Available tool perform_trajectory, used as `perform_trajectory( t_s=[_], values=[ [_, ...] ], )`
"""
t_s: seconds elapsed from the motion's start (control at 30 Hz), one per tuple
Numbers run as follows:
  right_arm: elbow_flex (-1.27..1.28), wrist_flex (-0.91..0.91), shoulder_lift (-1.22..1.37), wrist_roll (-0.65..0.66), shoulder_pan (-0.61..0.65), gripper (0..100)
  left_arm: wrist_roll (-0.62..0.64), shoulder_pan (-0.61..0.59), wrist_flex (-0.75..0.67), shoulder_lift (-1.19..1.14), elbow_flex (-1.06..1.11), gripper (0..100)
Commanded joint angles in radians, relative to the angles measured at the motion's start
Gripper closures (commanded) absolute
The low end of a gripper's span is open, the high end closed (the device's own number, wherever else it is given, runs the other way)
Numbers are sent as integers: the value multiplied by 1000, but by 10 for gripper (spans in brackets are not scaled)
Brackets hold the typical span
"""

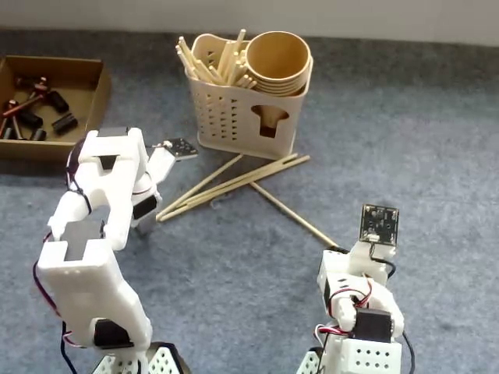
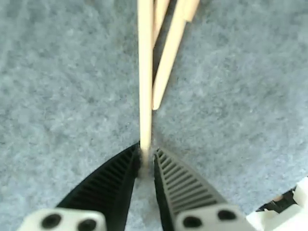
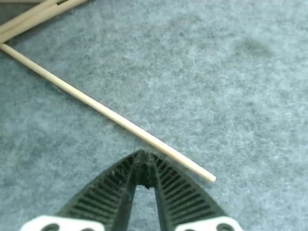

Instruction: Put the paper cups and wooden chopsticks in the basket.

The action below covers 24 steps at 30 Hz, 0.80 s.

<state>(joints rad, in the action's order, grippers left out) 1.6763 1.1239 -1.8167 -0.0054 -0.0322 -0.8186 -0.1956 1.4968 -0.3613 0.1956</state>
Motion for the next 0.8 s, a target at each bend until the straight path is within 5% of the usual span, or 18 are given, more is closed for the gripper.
perform_trajectory(
  t_s=[0.0, 0.37, 0.77],
  values=[
    [101, -16, 4, 9, -8, 993, -5, -13, 43, 56, -16, 995],
    [101, -16, 4, 9, -8, 993, -95, -25, 64, 394, 263, 995],
    [101, -16, 4, 8, -8, 993, -196, -177, -41, 624, 526, 995]
  ],
)
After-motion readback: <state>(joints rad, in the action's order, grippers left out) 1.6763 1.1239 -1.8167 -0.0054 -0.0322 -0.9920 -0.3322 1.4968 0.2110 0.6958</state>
